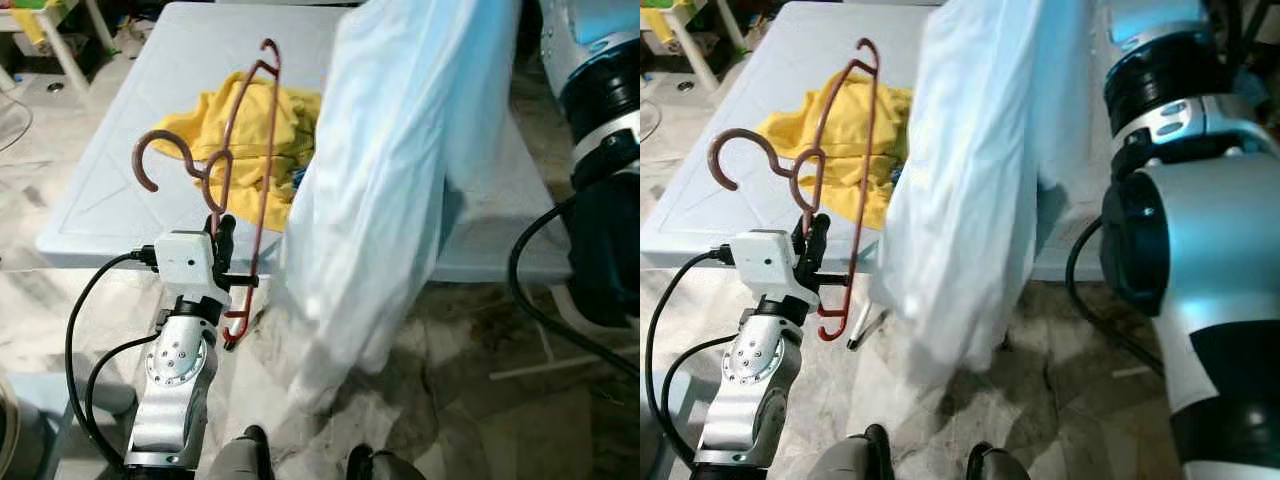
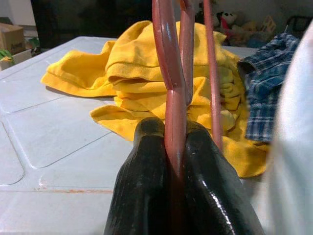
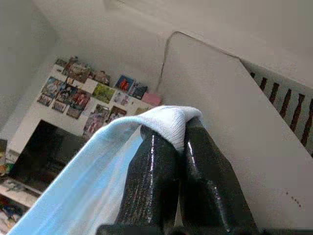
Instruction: Hang hanger
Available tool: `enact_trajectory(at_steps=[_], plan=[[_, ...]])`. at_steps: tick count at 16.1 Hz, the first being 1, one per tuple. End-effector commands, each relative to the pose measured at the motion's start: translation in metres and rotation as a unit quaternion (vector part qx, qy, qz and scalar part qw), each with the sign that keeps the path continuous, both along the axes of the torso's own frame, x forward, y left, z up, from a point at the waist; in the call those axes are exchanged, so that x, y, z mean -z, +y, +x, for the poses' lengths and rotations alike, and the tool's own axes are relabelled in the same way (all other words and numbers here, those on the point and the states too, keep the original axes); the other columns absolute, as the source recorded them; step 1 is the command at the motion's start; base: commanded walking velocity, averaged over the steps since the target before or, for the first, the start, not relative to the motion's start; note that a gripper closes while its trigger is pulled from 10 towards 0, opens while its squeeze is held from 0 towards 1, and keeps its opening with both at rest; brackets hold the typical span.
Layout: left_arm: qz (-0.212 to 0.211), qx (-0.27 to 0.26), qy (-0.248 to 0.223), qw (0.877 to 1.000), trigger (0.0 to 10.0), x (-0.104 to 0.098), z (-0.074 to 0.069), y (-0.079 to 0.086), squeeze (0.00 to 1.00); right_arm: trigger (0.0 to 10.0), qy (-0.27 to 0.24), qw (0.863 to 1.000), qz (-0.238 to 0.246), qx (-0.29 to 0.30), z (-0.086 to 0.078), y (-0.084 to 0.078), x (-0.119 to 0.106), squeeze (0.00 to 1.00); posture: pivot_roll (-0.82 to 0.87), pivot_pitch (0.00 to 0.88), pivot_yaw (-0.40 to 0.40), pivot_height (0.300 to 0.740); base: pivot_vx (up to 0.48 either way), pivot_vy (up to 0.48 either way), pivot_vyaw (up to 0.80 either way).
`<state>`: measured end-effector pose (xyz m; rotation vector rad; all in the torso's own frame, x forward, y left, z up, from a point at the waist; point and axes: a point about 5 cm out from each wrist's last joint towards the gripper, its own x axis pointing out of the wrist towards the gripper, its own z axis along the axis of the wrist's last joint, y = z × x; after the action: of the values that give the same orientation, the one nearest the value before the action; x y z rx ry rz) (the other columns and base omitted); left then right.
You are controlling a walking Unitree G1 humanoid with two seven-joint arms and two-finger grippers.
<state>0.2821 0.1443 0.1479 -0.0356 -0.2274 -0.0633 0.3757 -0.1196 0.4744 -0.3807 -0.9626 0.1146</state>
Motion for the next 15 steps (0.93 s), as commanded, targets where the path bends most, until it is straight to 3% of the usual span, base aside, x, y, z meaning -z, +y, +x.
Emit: enact_trajectory(at_steps=[1,2,3,5,6,11,12,13,15], plan=[[0.009,-0.015,0.046,0.999,10.0,0.018,-0.003,0.005,0.00,10.0,0.015,1.000,-0.019,0.000,0.005,0.003,0.013,0.00,0.12,0.215,-0.061,0.740,0.000,0.000,0.00],[0.009,-0.009,0.046,0.999,10.0,0.018,-0.002,0.002,0.00,10.0,0.065,0.996,-0.056,0.010,0.020,0.005,0.054,0.00,0.11,0.219,-0.053,0.740,0.000,0.000,0.00],[0.010,0.001,0.045,0.999,10.0,0.017,-0.002,-0.002,0.00,10.0,0.145,0.987,-0.072,0.007,0.034,0.001,0.110,0.00,0.10,0.222,-0.051,0.740,0.000,0.000,0.00],[0.010,0.007,0.049,0.999,10.0,0.018,-0.001,-0.005,0.00,10.0,0.192,0.978,-0.083,0.000,0.038,-0.003,0.146,0.00,0.09,0.228,-0.043,0.740,0.000,0.000,0.00],[0.009,0.012,0.050,0.999,10.0,0.019,-0.001,-0.007,0.00,10.0,0.215,0.973,-0.083,-0.013,0.038,-0.003,0.161,0.00,0.09,0.230,-0.043,0.740,0.000,0.000,0.00],[0.007,0.017,0.051,0.999,10.0,0.019,-0.001,-0.009,0.00,10.0,0.257,0.959,-0.109,-0.047,0.038,-0.001,0.184,0.00,0.09,0.229,-0.046,0.740,0.000,0.000,0.00],[0.007,0.017,0.052,0.998,10.0,0.020,-0.001,-0.009,0.00,10.0,0.282,0.949,-0.126,-0.060,0.038,-0.001,0.191,0.00,0.09,0.226,-0.051,0.740,0.000,0.000,0.00],[0.005,0.018,0.054,0.998,10.0,0.021,-0.002,-0.009,0.00,10.0,0.333,0.929,-0.137,-0.092,0.039,-0.002,0.205,0.00,0.09,0.224,-0.053,0.740,0.000,0.000,0.00],[0.004,0.018,0.055,0.998,10.0,0.021,-0.002,-0.009,0.00,10.0,0.359,0.915,-0.145,-0.108,0.038,-0.004,0.217,0.00,0.09,0.223,-0.052,0.740,0.000,0.000,0.00]])
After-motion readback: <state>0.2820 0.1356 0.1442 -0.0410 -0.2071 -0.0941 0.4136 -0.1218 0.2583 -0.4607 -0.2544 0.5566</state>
